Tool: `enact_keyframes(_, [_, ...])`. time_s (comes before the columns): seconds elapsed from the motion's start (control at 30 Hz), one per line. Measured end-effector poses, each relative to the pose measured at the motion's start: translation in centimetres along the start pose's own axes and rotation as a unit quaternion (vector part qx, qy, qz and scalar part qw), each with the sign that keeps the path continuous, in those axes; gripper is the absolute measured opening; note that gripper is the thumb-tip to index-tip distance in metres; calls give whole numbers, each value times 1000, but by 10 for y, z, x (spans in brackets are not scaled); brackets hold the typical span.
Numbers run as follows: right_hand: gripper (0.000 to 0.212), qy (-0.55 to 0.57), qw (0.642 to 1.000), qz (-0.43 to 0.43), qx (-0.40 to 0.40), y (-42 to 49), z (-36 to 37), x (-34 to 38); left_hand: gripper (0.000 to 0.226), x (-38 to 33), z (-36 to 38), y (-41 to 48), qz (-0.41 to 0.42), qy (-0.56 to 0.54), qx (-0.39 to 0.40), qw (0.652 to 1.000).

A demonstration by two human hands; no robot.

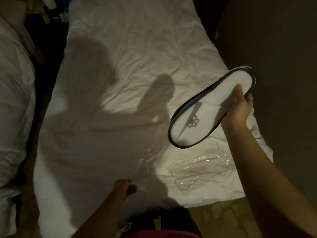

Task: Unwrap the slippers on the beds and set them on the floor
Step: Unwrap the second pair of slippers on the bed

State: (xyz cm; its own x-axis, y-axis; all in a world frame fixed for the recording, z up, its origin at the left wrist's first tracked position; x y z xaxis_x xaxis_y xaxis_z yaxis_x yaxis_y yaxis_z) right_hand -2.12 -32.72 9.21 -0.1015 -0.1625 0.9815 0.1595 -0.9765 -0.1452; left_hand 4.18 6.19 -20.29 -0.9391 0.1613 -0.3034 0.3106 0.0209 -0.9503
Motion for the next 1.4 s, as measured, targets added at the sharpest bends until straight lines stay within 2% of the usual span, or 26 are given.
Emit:
enact_keyframes(0.13, [23, -36, 997, 12, 62, -8, 12, -13, 32, 1, 7, 0, -2, 6, 29, 1000])
enact_keyframes(0.23, [5, -83, 993, 33, 83, -25, 18, -36, 33, -1, 16, -10, -10, 15, 68, 997])
enact_keyframes(0.3, [3, -94, 990, 55, 88, -37, 20, -52, 53, -2, 21, -15, -19, 32, 85, 996])
enact_keyframes(0.37, [7, -84, 988, 79, 99, -45, 20, -64, 79, -11, 15, -22, 0, 72, 17, 997])
enact_keyframes(0.4, [10, -81, 987, 90, 106, -48, 21, -69, 81, -21, 12, -29, 42, 63, -27, 997])
enact_keyframes(0.43, [13, -82, 985, 100, 113, -51, 22, -73, 76, -34, 15, -38, 94, 45, -41, 994])
enact_keyframes(0.47, [13, -85, 983, 109, 122, -55, 23, -76, 65, -46, 26, -50, 140, 31, -12, 990])
enact_keyframes(0.5, [13, -90, 980, 118, 130, -59, 26, -80, 54, -58, 42, -66, 169, 22, 61, 983])
enact_keyframes(0.57, [17, -95, 978, 126, 134, -70, 32, -89, 40, -70, 77, -106, 156, 30, 232, 960])
enact_keyframes(0.63, [28, -123, 980, 97, 120, -79, 33, -94, 43, -75, 94, -138, 176, 89, 308, 931])
enact_keyframes(0.7, [39, -165, 977, 69, 112, -85, 30, -95, 43, -80, 93, -150, 246, 116, 288, 918])
enact_keyframes(0.77, [42, -193, 969, 65, 140, -94, 26, -97, 30, -82, 83, -152, 282, 75, 266, 919])
enact_keyframes(0.87, [28, -205, 954, 85, 202, -123, 15, -111, 18, -81, 76, -154, 268, -27, 279, 922])
enact_keyframes(0.97, [6, -288, 930, 44, 224, -153, 7, -117, 19, -86, 75, -161, 297, -25, 276, 914])
enact_keyframes(1.03, [10, -309, 923, 32, 229, -163, 6, -114, 20, -87, 74, -166, 313, -17, 265, 912])
enact_keyframes(1.1, [11, -291, 925, 48, 240, -163, 6, -107, 22, -88, 74, -173, 330, -21, 269, 905])
enact_keyframes(1.17, [8, -249, 924, 69, 280, -160, 8, -96, 26, -89, 77, -186, 343, -26, 307, 888])
enact_keyframes(1.27, [24, -235, 903, 77, 350, -155, 10, -75, 46, -84, 83, -204, 348, -4, 352, 869])
enact_keyframes(1.33, [37, -218, 913, 106, 329, -148, 0, -64, 51, -77, 85, -210, 318, -2, 346, 882])
enact_keyframes(1.4, [37, -198, 932, 91, 290, -137, -15, -51, 42, -70, 88, -216, 308, 20, 333, 891])
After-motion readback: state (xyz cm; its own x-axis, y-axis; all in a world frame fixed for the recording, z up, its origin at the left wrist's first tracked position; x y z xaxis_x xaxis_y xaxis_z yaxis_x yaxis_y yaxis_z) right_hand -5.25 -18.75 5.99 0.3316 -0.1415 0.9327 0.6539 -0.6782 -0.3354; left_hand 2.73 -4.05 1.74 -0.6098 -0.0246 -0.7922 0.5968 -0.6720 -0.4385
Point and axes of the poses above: each hand's wrist, its own y-axis towards the middle knuckle, its own z-axis out of the palm, x = y × z, the point moved 5 cm from there along y, towards the middle knuckle, and after that the axes turned 8 degrees about -y, right-handed, at the moved point
